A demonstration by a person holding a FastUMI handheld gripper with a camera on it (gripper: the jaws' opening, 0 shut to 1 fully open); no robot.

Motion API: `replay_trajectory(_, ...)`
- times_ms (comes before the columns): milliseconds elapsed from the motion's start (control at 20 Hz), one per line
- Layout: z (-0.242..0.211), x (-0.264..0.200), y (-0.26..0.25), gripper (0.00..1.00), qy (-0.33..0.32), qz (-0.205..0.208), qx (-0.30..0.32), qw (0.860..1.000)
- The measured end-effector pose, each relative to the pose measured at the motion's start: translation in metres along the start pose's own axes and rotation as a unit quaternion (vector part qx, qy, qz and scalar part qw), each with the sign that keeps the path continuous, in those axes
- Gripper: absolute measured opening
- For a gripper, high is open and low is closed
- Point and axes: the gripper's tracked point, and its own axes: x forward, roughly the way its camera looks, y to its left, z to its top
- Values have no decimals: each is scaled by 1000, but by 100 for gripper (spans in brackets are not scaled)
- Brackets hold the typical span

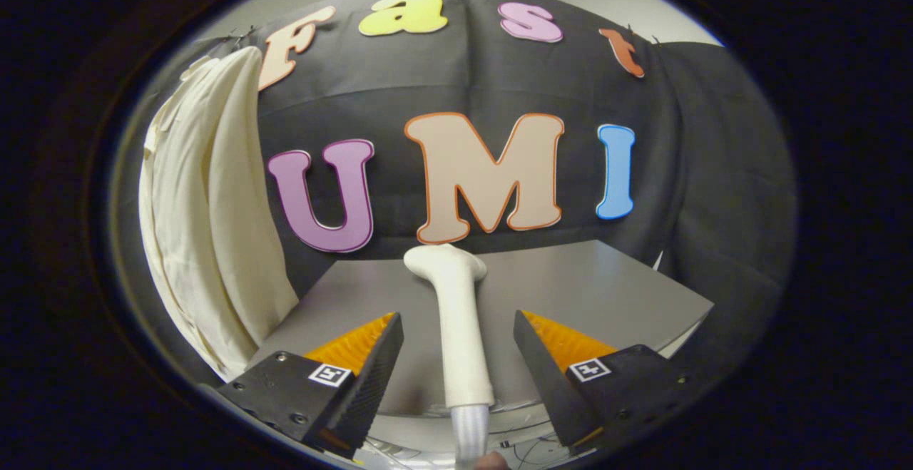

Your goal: Iron the clothes twice with a garment steamer, once on the left side and once on the right side.

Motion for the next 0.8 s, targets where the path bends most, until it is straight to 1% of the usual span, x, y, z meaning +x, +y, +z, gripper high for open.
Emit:
replay_trajectory(100, -14, 17, -3, 92, 42, -6, -14, 999)
replay_trajectory(200, -24, 33, -6, 86, 72, -13, -30, 997)
replay_trajectory(250, -27, 36, -5, 79, 86, -9, -32, 996)
replay_trajectory(300, -20, 41, -4, 75, 72, -9, -24, 997)
replay_trajectory(400, -24, 41, -3, 55, 82, -15, -24, 996)
replay_trajectory(450, -22, 47, -2, 45, 71, -20, -23, 997)
replay_trajectory(600, -21, 46, -2, 42, 74, -17, -37, 996)
replay_trajectory(800, -19, 35, -4, 36, 76, -14, -7, 997)
